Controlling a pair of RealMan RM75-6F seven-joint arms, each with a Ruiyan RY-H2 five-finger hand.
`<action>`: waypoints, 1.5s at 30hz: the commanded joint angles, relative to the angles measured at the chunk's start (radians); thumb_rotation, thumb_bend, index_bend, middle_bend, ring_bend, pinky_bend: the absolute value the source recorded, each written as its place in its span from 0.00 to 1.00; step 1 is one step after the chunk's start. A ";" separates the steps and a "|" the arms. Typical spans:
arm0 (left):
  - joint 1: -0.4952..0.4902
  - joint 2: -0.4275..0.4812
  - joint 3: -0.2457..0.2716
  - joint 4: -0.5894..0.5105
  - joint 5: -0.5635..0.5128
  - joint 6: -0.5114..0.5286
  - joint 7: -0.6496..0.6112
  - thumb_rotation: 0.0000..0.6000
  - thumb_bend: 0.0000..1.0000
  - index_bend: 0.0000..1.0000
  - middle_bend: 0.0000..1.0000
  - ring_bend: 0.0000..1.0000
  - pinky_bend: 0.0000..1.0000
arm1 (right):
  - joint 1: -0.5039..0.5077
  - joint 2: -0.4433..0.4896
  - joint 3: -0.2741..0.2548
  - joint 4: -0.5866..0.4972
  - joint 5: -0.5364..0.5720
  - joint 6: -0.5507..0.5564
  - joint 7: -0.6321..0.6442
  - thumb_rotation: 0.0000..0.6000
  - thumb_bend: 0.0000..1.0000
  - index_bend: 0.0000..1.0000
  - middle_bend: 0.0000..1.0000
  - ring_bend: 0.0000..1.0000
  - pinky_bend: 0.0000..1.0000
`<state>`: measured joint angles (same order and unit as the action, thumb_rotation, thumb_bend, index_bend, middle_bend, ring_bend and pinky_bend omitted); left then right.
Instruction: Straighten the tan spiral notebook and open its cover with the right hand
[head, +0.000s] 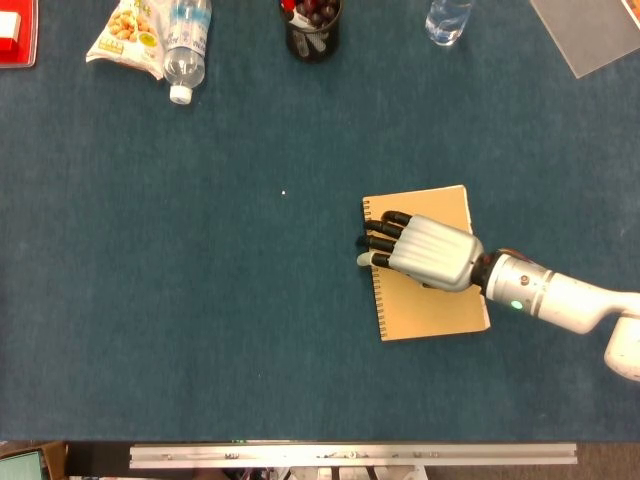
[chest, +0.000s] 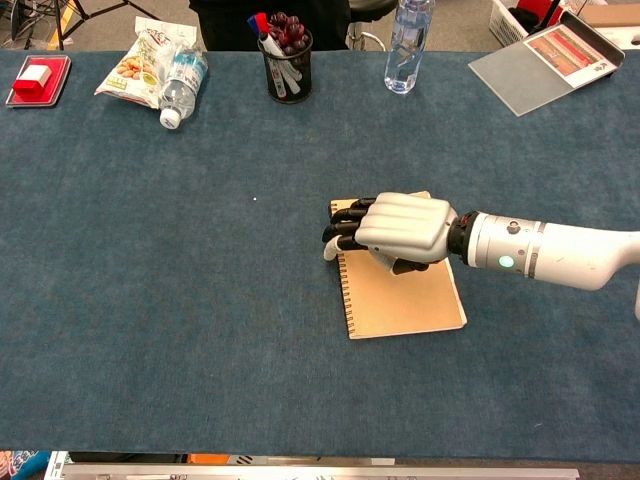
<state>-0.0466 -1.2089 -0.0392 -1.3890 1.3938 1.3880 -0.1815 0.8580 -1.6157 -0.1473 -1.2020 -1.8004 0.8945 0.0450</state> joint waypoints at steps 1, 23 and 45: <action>0.001 0.001 0.000 0.000 0.000 0.001 -0.003 1.00 0.36 0.25 0.06 0.11 0.28 | 0.000 0.000 -0.002 0.001 0.001 0.000 0.001 1.00 1.00 0.24 0.18 0.10 0.17; 0.002 -0.004 -0.001 0.006 -0.001 -0.002 -0.003 1.00 0.36 0.25 0.06 0.11 0.28 | -0.016 0.029 -0.020 -0.012 0.019 0.008 -0.012 1.00 1.00 0.24 0.19 0.10 0.17; -0.001 -0.005 -0.004 -0.005 0.000 0.000 0.012 1.00 0.36 0.25 0.06 0.11 0.28 | -0.043 0.102 -0.034 -0.104 0.017 0.033 -0.044 1.00 1.00 0.24 0.21 0.10 0.17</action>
<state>-0.0471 -1.2143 -0.0429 -1.3936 1.3940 1.3877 -0.1695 0.8142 -1.5123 -0.1821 -1.3071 -1.7816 0.9262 -0.0010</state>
